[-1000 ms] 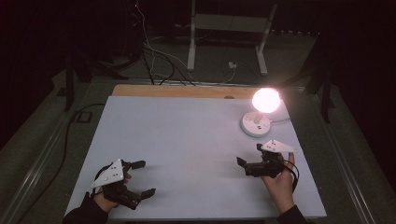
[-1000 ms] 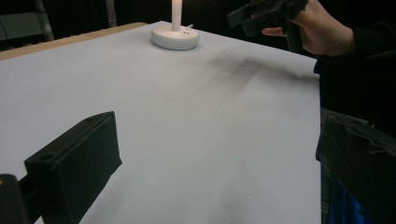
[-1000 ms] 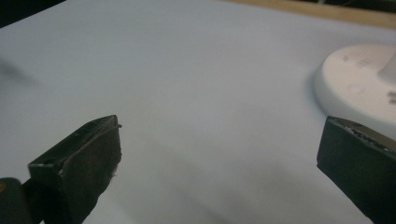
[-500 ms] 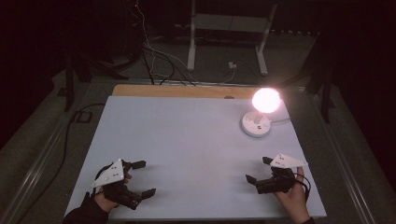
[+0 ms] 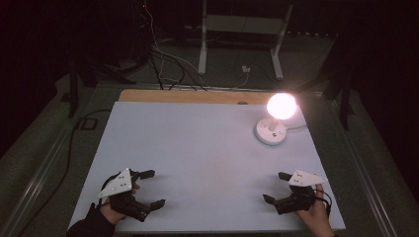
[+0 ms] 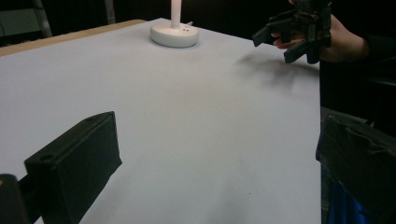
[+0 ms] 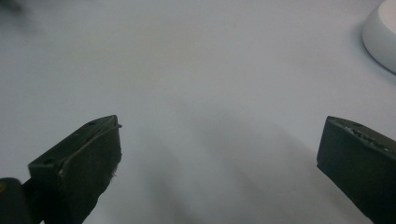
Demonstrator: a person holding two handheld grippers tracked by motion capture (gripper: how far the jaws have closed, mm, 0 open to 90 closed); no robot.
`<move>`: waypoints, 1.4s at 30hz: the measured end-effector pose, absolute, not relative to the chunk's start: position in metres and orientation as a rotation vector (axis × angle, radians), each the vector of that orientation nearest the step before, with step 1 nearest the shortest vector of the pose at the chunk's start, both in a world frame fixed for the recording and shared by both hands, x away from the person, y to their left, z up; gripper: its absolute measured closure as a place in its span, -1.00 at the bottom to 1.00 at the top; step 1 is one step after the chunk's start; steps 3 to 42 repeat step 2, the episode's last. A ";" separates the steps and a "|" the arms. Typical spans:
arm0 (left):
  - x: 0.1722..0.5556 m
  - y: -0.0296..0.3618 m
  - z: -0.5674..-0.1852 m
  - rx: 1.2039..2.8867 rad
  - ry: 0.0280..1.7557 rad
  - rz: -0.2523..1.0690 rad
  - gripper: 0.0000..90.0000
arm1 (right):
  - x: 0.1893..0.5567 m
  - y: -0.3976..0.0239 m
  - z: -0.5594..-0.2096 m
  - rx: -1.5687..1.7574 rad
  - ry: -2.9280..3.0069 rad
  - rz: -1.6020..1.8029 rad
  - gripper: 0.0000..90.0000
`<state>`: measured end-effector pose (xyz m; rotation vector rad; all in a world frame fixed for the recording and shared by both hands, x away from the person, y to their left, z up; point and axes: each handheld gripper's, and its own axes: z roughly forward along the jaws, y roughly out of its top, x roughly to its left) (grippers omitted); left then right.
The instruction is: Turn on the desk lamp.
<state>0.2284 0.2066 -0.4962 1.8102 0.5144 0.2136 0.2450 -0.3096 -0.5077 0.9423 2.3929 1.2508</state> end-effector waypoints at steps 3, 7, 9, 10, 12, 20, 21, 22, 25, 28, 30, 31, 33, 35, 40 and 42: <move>0.228 0.206 -0.496 1.816 0.516 0.214 -0.99 | 0.246 -0.310 -0.508 0.951 2.387 1.265 -1.00; 0.228 0.206 -0.496 1.816 0.516 0.214 -0.99 | 0.246 -0.310 -0.508 0.951 2.387 1.265 -1.00; 0.228 0.206 -0.496 1.816 0.516 0.214 -0.99 | 0.246 -0.310 -0.508 0.951 2.387 1.265 -1.00; 0.228 0.206 -0.496 1.816 0.516 0.214 -0.99 | 0.246 -0.310 -0.508 0.951 2.387 1.265 -1.00; 0.228 0.206 -0.496 1.816 0.516 0.214 -0.99 | 0.246 -0.310 -0.508 0.951 2.387 1.265 -1.00; 0.228 0.206 -0.496 1.816 0.516 0.214 -0.99 | 0.246 -0.310 -0.508 0.951 2.387 1.265 -1.00; 0.228 0.206 -0.496 1.816 0.516 0.214 -0.99 | 0.246 -0.310 -0.508 0.951 2.387 1.265 -1.00; 0.228 0.206 -0.496 1.816 0.516 0.214 -0.99 | 0.246 -0.310 -0.508 0.951 2.387 1.265 -1.00; 0.228 0.206 -0.496 1.816 0.516 0.214 -0.99 | 0.246 -0.310 -0.508 0.951 2.387 1.265 -1.00; 0.228 0.206 -0.496 1.816 0.516 0.214 -0.99 | 0.246 -0.310 -0.508 0.951 2.387 1.265 -1.00; 0.228 0.206 -0.496 1.816 0.516 0.214 -0.99 | 0.246 -0.310 -0.508 0.951 2.387 1.265 -1.00; 0.228 0.206 -0.496 1.816 0.516 0.214 -0.99 | 0.246 -0.310 -0.508 0.951 2.387 1.265 -1.00; 0.228 0.206 -0.496 1.816 0.516 0.214 -0.99 | 0.246 -0.310 -0.508 0.951 2.387 1.265 -1.00; 0.228 0.206 -0.496 1.816 0.516 0.214 -0.99 | 0.246 -0.310 -0.508 0.951 2.387 1.265 -1.00; 0.228 0.206 -0.496 1.816 0.516 0.214 -0.99 | 0.246 -0.310 -0.508 0.951 2.387 1.265 -1.00; 0.228 0.206 -0.496 1.816 0.516 0.214 -0.99 | 0.246 -0.310 -0.508 0.951 2.387 1.265 -1.00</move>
